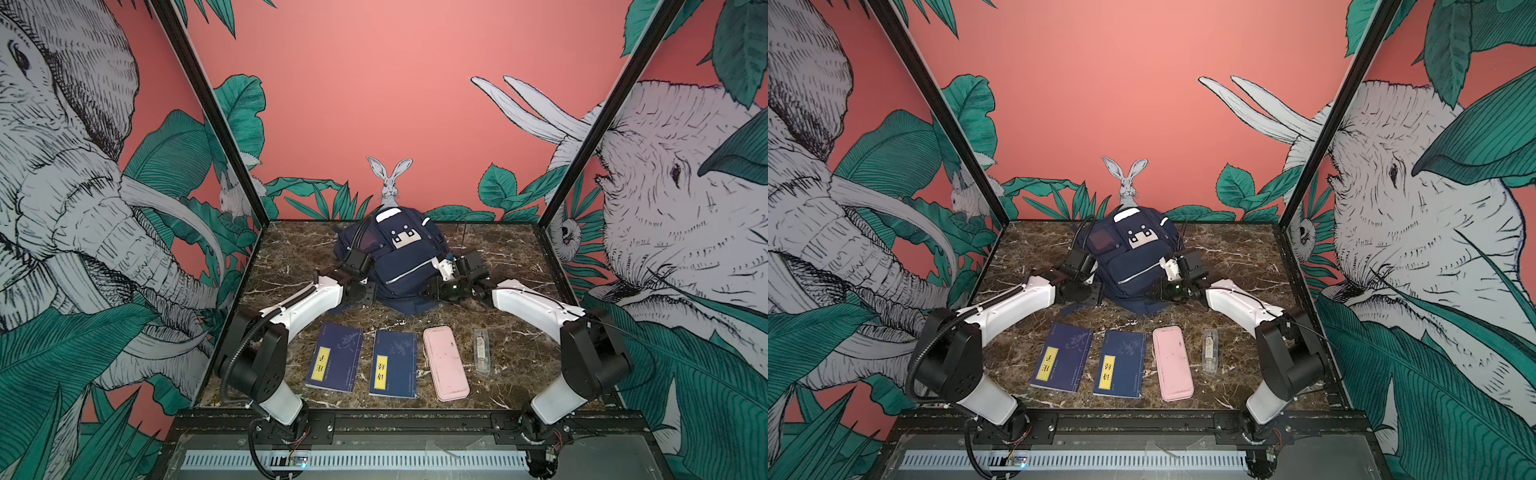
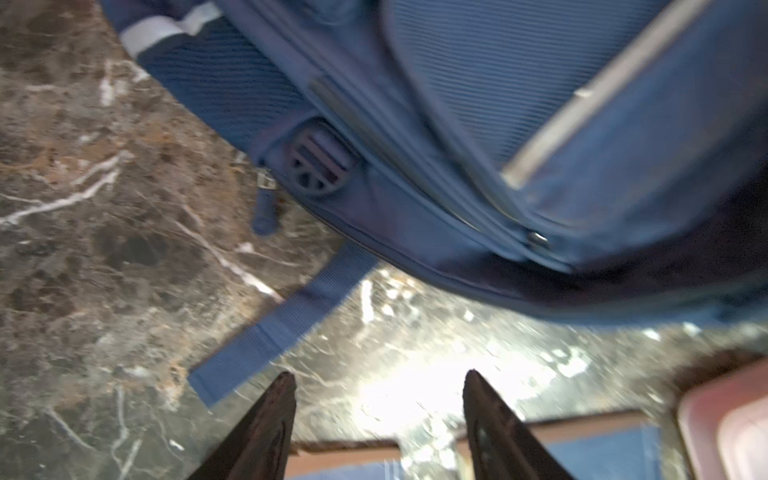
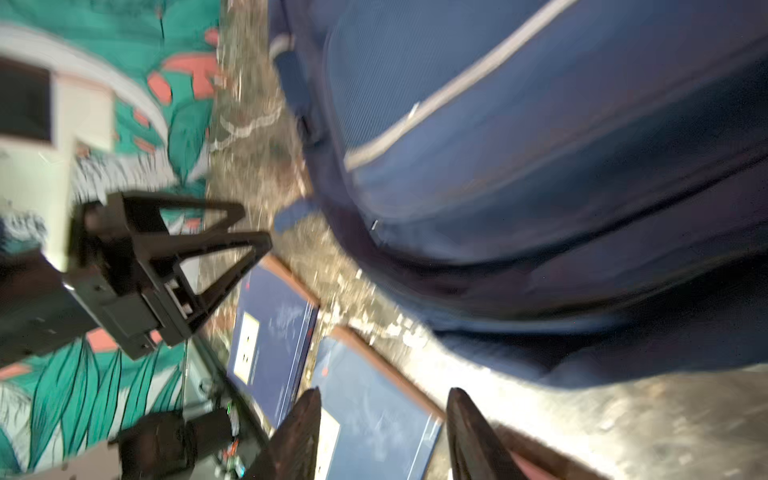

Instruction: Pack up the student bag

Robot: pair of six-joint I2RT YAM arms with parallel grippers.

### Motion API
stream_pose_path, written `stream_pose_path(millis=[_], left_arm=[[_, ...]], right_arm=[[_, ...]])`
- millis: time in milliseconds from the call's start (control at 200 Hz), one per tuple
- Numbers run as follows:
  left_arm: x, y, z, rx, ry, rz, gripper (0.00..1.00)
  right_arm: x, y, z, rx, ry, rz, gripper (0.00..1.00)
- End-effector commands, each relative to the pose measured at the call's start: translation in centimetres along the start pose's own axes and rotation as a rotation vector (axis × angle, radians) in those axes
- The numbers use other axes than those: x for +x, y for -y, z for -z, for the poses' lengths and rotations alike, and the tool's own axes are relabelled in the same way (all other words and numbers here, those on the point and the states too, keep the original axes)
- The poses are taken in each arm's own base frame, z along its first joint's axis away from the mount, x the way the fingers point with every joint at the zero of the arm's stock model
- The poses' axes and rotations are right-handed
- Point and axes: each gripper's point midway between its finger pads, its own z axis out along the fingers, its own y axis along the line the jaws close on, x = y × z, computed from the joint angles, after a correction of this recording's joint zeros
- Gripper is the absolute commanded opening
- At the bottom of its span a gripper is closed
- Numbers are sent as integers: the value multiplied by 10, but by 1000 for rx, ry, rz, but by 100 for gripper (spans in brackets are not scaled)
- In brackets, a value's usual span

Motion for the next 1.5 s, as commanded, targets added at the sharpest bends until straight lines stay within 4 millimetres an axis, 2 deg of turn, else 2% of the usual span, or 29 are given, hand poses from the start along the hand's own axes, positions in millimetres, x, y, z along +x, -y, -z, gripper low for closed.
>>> stream_pose_path(millis=[0,135,325,515,665,820,850,990,1135,1350,1495], left_arm=[[29,7,14,65,-62,35,66],[56,21,20,137,-108,44,66],[102,42,26,247,-171,55,67],[134,47,26,306,-219,82,65],[155,46,20,319,-260,91,60],[167,55,17,352,-270,72,54],[168,56,16,358,-268,67,54],[176,54,12,355,-278,74,49],[185,47,7,323,-303,65,39],[188,45,5,314,-312,64,26],[194,42,1,294,-337,66,21]], right_arm=[[25,-24,0,-6,-35,72,48],[62,-24,-14,38,-106,73,48],[106,-20,-19,172,-185,145,49],[138,-18,-32,217,-241,140,51],[162,-14,-41,266,-301,170,56],[175,-13,-45,289,-323,178,61],[180,-7,-50,310,-344,171,62],[186,2,-52,336,-347,156,64],[195,11,-58,338,-353,128,66],[200,18,-67,332,-351,108,66],[199,21,-70,335,-352,115,66]])
